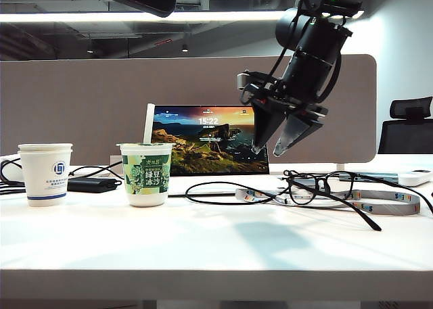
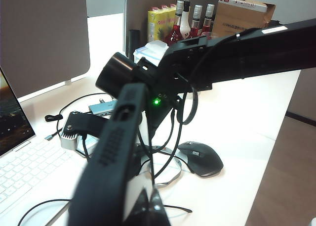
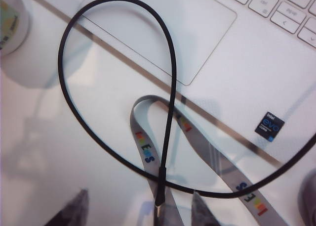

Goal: Pick up the black phone, pick up the charger plug, insert the charger plug into the phone's charging port, and finally place the connected phone back on the desk.

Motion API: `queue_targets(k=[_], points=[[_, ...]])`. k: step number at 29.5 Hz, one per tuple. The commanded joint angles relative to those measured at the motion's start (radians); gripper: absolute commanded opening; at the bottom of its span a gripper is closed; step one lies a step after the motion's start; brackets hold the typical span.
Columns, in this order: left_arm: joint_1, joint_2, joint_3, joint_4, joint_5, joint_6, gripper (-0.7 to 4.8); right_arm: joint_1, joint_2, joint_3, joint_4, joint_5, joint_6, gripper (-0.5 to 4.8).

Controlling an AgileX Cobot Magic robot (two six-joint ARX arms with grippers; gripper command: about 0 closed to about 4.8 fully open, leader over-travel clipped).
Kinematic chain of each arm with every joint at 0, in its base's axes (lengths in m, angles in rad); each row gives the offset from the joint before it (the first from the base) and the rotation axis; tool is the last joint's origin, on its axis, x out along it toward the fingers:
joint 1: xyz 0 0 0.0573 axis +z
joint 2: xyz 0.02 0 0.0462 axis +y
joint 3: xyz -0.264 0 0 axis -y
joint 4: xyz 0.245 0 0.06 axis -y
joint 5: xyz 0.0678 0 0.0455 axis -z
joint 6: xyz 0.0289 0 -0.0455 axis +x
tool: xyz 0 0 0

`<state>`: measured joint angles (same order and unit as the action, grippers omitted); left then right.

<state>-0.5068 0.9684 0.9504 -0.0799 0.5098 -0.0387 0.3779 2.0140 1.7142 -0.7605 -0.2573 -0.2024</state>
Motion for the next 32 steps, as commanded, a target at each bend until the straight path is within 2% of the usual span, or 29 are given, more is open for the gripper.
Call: queue_targets(k=[1,5,23,28,31,32], points=[[0.0,-0.006,0.007,0.034,0.007,-0.003,-0.07,0.003,0.019,0.01,-0.011,-0.002,-0.016,2.64],[0.0,-0.006,0.007,0.033,0.007,-0.003,-0.07,0.009,0.052,0.01,-0.029,0.054,-0.042,2.64],[0.0,-0.006,0.007,0.031,0.006,-0.003,-0.07,0.016,0.094,0.013,-0.03,0.091,-0.094,2.5],[0.0,-0.006,0.007,0.027,0.006,-0.003,-0.07,0.02,0.086,0.077,-0.135,0.087,-0.093,2.5],[0.0,-0.006,0.007,0.027,0.006,-0.003,-0.07,0.021,0.085,0.119,-0.132,0.036,-0.054,2.33],[0.0,-0.006,0.007,0.027,0.006,-0.003,-0.07,0.021,0.085,0.13,-0.134,0.029,-0.031,1.95]])
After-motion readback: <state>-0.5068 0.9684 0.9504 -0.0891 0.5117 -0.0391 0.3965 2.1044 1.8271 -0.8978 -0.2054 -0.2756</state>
